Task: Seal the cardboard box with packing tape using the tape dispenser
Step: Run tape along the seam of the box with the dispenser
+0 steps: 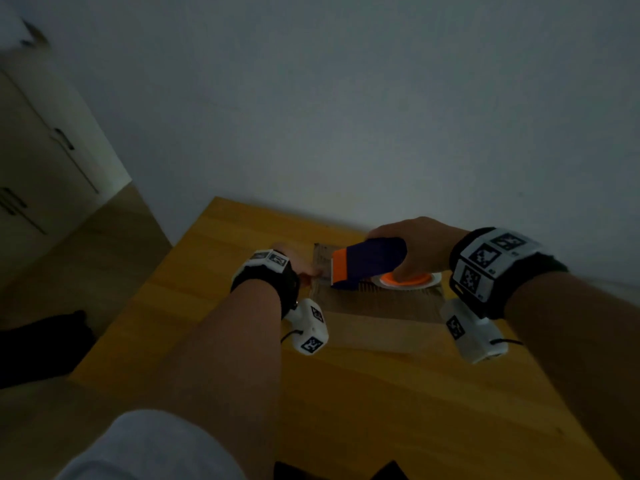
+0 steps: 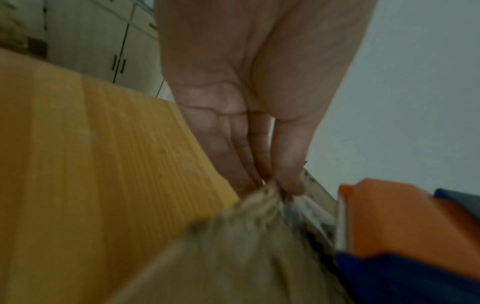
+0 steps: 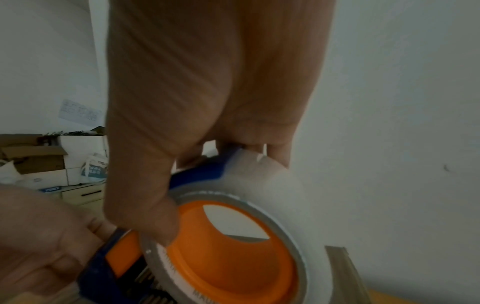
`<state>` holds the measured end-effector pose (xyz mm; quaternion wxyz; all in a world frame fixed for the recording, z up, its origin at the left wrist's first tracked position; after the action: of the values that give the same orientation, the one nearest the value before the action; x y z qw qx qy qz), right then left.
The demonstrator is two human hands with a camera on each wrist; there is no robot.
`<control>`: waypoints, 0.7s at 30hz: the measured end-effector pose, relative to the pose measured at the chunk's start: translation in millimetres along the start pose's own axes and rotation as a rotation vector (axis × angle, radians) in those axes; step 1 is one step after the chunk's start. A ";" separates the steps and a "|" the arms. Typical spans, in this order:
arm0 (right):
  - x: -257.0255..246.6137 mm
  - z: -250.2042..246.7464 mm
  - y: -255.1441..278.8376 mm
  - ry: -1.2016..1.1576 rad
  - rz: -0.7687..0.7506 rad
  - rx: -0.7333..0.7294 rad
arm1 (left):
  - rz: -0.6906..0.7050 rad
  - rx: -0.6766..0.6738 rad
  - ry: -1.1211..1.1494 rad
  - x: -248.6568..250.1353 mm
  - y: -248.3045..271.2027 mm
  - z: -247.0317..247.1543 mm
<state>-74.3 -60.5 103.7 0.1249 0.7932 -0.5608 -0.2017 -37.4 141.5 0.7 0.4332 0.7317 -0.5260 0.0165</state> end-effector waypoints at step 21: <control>1.2 -12.3 2.3 -0.062 -0.021 0.004 | 0.056 0.225 0.218 19.9 -7.9 1.0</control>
<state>-70.2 -62.8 115.3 0.1036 0.7927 -0.5564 -0.2263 -22.8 126.4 4.8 0.4021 0.7546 -0.4910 0.1667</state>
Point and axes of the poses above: each hand's wrist, its own y-axis away from the middle knuckle, its own z-axis out of the palm, x = y × z, the point moved 1 cm from there along -y, towards the middle knuckle, and after that the axes turned 1 degree about -y, right-handed, at the moved point
